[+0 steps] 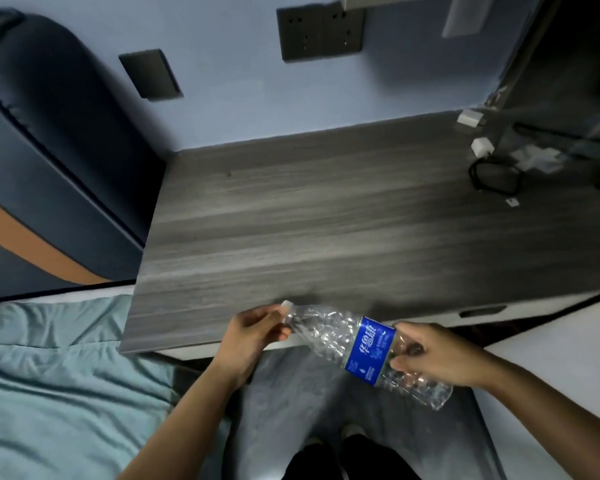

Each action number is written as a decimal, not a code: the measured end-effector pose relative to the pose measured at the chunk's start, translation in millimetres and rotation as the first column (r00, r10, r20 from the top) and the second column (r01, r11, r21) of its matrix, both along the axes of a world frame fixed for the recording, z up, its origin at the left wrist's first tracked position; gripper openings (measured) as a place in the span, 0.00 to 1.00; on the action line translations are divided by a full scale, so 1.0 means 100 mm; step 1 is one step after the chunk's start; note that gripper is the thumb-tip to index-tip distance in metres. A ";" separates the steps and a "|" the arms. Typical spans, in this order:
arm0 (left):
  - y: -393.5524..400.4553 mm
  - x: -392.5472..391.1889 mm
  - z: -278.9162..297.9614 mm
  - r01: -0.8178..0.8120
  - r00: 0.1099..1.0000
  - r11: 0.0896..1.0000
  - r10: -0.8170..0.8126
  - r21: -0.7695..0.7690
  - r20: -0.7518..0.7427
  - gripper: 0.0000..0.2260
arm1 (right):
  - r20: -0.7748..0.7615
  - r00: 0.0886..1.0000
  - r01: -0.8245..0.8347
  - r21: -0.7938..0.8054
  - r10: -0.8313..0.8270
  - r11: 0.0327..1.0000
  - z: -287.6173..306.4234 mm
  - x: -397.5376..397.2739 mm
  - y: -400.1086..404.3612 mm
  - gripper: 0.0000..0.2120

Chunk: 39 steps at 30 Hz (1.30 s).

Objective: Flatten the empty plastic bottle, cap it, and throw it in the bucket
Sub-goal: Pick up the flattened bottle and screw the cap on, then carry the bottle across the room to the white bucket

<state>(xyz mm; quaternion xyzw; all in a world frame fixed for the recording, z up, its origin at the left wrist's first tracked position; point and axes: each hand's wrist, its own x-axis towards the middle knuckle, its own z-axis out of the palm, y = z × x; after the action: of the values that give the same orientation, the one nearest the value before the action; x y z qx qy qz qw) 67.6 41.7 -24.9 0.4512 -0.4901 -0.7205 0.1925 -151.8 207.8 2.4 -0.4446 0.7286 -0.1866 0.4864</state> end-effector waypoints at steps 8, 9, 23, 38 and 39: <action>0.22 0.54 -0.55 0.164 0.952 0.984 -0.140 -0.069 0.271 0.11 | -0.100 0.963 0.248 -0.031 -0.250 0.968 -0.17 0.62 0.51 0.16; 0.25 0.65 -0.64 0.207 0.930 0.976 -0.175 -0.069 0.323 0.12 | -0.102 0.954 0.281 -0.022 -0.282 0.959 -0.20 0.74 0.59 0.17; 0.63 1.77 -1.24 0.810 0.234 0.580 -0.454 0.086 0.860 0.18 | -0.124 0.744 0.666 0.207 -0.657 0.716 -0.76 1.88 1.88 0.10; 1.26 1.27 -1.30 0.952 0.100 0.295 -0.545 0.078 0.832 0.14 | -0.165 0.496 0.821 0.408 -0.853 0.399 -1.07 2.52 3.23 0.15; 1.24 1.22 -1.32 0.957 0.090 0.279 -0.557 0.084 0.825 0.14 | -0.186 0.489 0.824 0.420 -0.852 0.381 -1.08 2.58 3.27 0.15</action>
<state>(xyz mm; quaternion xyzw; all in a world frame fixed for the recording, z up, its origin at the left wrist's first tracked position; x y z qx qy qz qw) 189.1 165.4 -156.7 0.2836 -0.8437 -0.3027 -0.3407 106.1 535.1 -105.7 0.1179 0.8583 -0.2433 0.4362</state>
